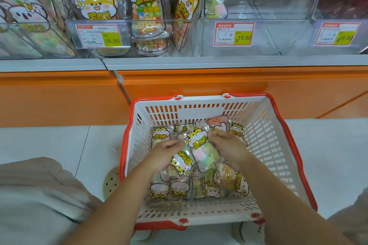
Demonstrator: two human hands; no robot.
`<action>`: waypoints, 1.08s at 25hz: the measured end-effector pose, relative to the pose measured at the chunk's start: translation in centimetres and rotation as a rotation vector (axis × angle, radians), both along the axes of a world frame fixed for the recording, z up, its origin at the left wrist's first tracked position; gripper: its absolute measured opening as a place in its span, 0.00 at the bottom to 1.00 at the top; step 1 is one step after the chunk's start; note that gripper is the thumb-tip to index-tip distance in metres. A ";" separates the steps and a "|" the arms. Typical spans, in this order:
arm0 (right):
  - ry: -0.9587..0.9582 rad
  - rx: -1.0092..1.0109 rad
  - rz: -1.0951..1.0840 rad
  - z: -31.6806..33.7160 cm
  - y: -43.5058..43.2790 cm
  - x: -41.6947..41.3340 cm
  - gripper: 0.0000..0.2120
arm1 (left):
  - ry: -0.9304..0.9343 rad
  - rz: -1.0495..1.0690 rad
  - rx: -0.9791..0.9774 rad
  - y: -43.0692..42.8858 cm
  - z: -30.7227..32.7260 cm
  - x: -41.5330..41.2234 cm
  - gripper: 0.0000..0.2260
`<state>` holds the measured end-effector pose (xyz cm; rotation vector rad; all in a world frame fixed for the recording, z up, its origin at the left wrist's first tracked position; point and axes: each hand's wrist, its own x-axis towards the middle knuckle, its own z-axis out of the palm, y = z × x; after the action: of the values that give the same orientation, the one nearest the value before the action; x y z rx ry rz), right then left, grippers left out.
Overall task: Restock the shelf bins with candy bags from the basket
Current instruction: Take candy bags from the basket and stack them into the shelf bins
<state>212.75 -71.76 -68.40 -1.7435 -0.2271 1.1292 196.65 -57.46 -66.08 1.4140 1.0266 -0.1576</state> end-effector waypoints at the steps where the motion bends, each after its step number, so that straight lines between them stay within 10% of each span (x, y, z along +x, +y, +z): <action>1: -0.017 -0.023 0.012 0.0 0.1 -0.4 0.11 | 0.018 0.020 -0.041 0.0 0.4 0.1 0.14; 8: -0.098 -0.149 -0.306 -0.7 0.9 -2.7 0.19 | -0.308 0.392 -0.690 -0.1 -1.7 -0.2 0.28; 17: -0.399 -0.168 -0.253 0.4 1.8 -3.5 0.08 | -0.289 0.486 -0.585 -0.3 -2.3 0.4 0.18; 23: -0.338 -0.099 -0.187 0.1 3.9 -4.3 0.10 | -0.171 0.313 -0.437 -0.2 -3.0 -0.2 0.48; 27: -0.225 -0.201 -0.007 -1.7 3.9 -2.8 0.11 | -0.143 0.431 -0.252 0.6 -3.9 -0.7 0.37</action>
<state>209.92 -67.84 -70.11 -2.0507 -0.2506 0.9764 195.97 -56.88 -69.95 0.9384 1.1249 0.1257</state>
